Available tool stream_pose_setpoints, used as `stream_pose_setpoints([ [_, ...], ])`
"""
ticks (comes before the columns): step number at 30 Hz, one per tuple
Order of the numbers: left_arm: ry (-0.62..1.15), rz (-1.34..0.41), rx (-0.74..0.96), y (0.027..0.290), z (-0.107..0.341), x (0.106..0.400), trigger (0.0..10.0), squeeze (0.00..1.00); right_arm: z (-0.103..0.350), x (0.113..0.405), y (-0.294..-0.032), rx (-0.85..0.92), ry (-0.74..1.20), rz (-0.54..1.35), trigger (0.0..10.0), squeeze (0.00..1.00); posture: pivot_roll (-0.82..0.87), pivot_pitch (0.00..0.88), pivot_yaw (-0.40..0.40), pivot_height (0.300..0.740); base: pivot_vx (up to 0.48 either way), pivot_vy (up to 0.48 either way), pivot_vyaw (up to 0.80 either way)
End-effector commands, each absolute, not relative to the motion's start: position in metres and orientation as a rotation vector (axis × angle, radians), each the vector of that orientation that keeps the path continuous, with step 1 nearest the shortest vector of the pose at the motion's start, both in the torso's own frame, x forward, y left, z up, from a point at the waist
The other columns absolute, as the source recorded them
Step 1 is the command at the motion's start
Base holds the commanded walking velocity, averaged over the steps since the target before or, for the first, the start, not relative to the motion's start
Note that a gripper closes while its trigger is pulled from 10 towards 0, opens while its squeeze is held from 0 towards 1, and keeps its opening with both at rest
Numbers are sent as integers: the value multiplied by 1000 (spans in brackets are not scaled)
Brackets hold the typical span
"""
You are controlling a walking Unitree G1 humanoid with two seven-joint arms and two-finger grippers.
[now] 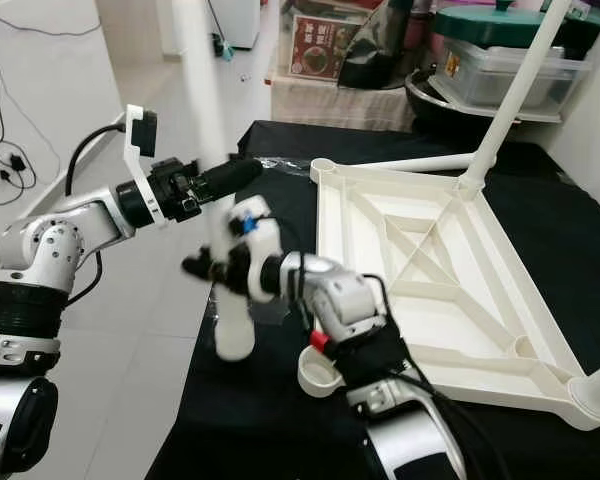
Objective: Building children table
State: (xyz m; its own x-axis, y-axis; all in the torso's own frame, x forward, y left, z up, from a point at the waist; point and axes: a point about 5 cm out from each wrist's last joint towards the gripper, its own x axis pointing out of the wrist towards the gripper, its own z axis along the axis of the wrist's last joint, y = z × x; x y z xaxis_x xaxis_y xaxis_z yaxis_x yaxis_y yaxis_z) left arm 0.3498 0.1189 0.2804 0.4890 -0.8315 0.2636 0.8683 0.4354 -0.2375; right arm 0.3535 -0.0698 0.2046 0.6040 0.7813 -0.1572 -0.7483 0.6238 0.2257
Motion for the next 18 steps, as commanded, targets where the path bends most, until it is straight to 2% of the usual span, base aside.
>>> stream_pose_setpoints([
  [1,-132,-986,-344,129,281,349,10000,0,210,361,-81,149,216,827,0,0,58,0,-56,740,0,0,0],
  [4,-146,-936,-320,134,280,350,10000,0,213,363,-85,153,205,807,0,0,62,0,-58,740,0,0,0],
  [8,-195,-737,-220,157,276,351,10000,0,225,374,-102,192,120,687,0,0,64,0,-61,740,0,0,0],
  [13,-215,-711,-213,159,276,346,10000,0,235,380,-111,231,60,606,0,0,66,0,-64,740,0,0,0],
  [16,-207,-703,-179,156,266,330,10000,0,257,388,-125,350,-55,479,0,0,69,0,-68,740,0,0,0],
  [18,-178,-702,-150,153,256,325,10000,0,262,388,-127,374,-87,457,0,0,69,0,-69,740,0,0,0],
])
